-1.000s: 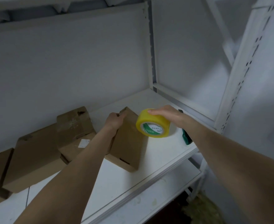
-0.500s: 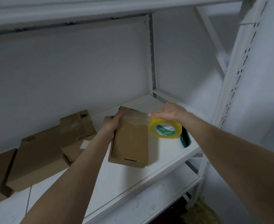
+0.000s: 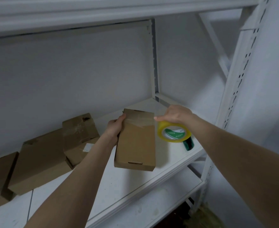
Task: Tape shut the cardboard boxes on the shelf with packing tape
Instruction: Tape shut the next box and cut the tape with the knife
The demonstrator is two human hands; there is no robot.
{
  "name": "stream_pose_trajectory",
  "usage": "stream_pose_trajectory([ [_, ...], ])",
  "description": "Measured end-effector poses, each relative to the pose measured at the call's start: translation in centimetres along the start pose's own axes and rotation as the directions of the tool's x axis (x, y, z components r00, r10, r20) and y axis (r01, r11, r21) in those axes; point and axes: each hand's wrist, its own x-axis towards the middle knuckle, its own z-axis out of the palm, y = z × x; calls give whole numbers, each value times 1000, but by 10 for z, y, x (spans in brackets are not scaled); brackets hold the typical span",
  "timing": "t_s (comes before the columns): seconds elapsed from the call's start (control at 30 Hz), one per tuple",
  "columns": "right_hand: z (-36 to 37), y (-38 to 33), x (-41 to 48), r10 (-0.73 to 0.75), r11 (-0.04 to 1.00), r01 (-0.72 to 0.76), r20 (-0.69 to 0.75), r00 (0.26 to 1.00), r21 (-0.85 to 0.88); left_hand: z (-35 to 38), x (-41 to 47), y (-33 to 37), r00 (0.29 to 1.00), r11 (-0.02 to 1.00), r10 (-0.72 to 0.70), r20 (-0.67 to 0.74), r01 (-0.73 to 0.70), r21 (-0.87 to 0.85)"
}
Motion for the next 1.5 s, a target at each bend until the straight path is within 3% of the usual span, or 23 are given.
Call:
stream_pose_trajectory([
  [0.23,15,-6,6,24,1000,-24,3,1000,-4,-9,-2,-11,999,997,-52,9,52,-54],
  [0.47,40,-13,5,33,998,-33,-5,999,-45,-19,-5,-30,955,960,-237,178,258,-109],
  [0.57,44,-21,6,31,996,-30,8,999,-79,-11,-4,-28,966,969,-241,94,245,-31],
  [0.73,45,-26,12,39,995,-36,34,999,-93,0,4,-36,991,949,-137,-1,132,288],
  [0.93,19,3,8,-55,933,-17,190,980,359,-9,20,-43,984,937,-170,-53,178,301],
  [1.1,6,12,10,-40,830,-17,90,995,557,-7,32,-37,980,975,-196,-18,197,105],
  [1.5,-2,5,1,-49,960,31,59,997,277,-15,34,-27,979,980,-198,55,196,42],
])
